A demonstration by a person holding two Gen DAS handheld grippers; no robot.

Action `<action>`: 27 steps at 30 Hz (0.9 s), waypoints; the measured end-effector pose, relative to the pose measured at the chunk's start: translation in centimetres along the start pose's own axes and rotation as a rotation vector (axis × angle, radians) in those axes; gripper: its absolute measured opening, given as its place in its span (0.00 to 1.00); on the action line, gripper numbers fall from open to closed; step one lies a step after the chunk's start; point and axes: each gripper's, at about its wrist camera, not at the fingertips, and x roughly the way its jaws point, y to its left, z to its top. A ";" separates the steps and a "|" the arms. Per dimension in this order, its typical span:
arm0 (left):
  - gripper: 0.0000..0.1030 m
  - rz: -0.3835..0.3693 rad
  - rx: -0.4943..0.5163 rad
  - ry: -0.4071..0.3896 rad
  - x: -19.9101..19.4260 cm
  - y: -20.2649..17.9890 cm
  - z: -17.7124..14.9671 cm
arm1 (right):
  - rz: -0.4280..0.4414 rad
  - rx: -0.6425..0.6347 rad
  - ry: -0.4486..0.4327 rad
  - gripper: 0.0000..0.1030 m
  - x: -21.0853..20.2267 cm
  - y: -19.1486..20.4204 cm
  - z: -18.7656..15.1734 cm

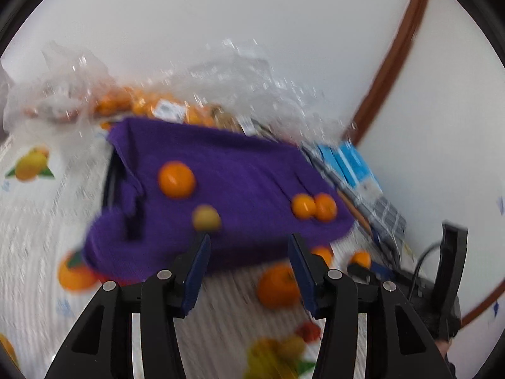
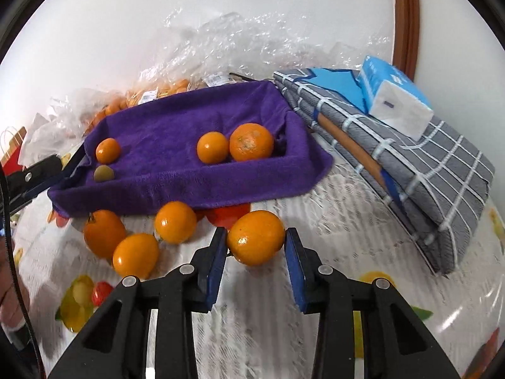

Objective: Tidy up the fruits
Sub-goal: 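Grasp an orange on the table with the right gripper while the left grasps a large orange, then carry both held oranges up and over the purple towel in the tray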

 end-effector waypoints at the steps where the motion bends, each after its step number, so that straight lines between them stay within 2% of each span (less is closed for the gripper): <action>1: 0.47 0.004 0.005 0.017 0.1 -0.3 -0.4 | 0.001 0.005 -0.005 0.36 -0.3 -0.2 -0.2; 4: 0.47 -0.002 0.020 0.075 0.9 -1.2 -1.4 | 0.007 0.009 -0.018 0.36 -1.1 -0.6 -0.9; 6: 0.47 -0.009 0.039 0.087 1.3 -2.1 -1.7 | 0.010 0.006 -0.026 0.36 -1.6 -0.7 -1.3; 16: 0.48 0.063 0.053 0.171 4.6 -4.0 -2.3 | 0.044 0.018 -0.037 0.36 -3.2 -1.2 -2.6; 18: 0.47 0.082 0.054 0.152 4.6 -4.2 -2.4 | 0.049 0.017 -0.032 0.36 -3.1 -1.2 -2.6; 19: 0.40 0.093 0.050 0.150 4.6 -4.3 -2.3 | 0.058 0.015 -0.032 0.36 -3.1 -1.2 -2.6; 22: 0.39 0.099 0.034 0.141 4.3 -4.3 -2.2 | 0.085 0.012 -0.033 0.36 -3.1 -1.3 -2.6; 27: 0.39 0.173 0.016 0.103 3.0 -4.6 -2.2 | 0.126 0.023 -0.037 0.36 -3.0 -1.7 -2.6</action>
